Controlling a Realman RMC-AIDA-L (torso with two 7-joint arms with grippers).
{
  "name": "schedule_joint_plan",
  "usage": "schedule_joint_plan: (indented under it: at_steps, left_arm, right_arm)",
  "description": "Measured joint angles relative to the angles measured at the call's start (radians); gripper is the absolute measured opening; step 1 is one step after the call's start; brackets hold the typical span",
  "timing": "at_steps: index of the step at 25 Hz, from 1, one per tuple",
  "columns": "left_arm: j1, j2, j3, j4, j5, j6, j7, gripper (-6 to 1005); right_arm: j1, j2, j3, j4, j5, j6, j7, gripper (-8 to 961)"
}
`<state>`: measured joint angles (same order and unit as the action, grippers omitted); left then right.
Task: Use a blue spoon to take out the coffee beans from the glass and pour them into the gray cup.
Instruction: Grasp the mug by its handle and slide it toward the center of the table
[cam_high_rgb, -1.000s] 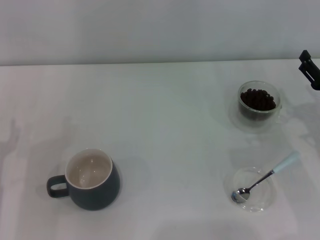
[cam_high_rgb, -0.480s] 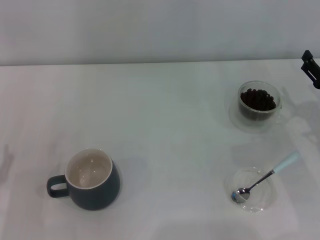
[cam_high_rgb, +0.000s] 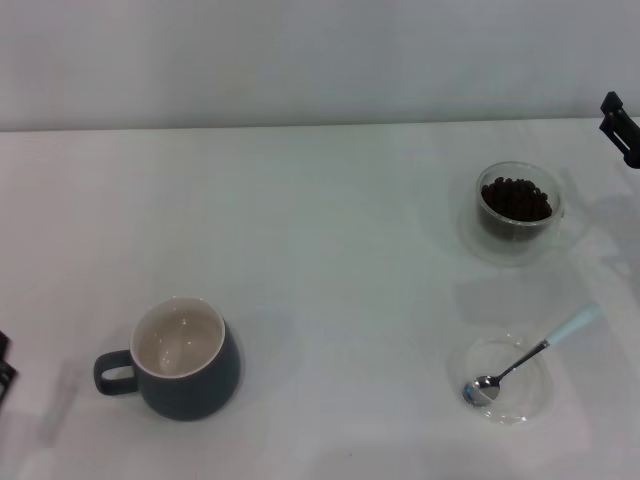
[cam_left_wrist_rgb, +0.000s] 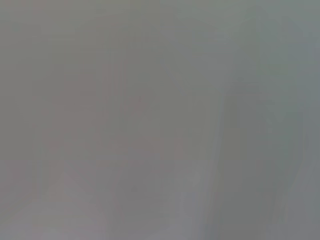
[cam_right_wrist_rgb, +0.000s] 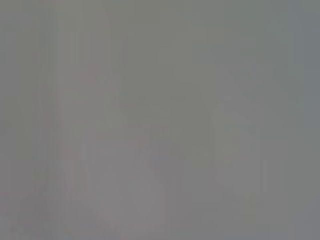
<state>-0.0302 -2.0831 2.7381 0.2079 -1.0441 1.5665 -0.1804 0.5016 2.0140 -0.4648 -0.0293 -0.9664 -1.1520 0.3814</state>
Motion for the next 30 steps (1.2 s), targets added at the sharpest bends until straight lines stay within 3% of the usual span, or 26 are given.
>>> schedule_joint_plan:
  at_steps: [9, 30]
  left_arm:
    - [0.028, 0.002, 0.003, -0.015, 0.159, 0.026, -0.005, 877]
    - [-0.044, -0.001, 0.054, -0.010, 0.168, -0.193, -0.035, 876]
  right_arm:
    - [0.005, -0.001, 0.000, 0.000, 0.000, 0.002, 0.000, 875]
    - [0.004, 0.000, 0.000, -0.011, 0.000, -0.008, 0.001, 875]
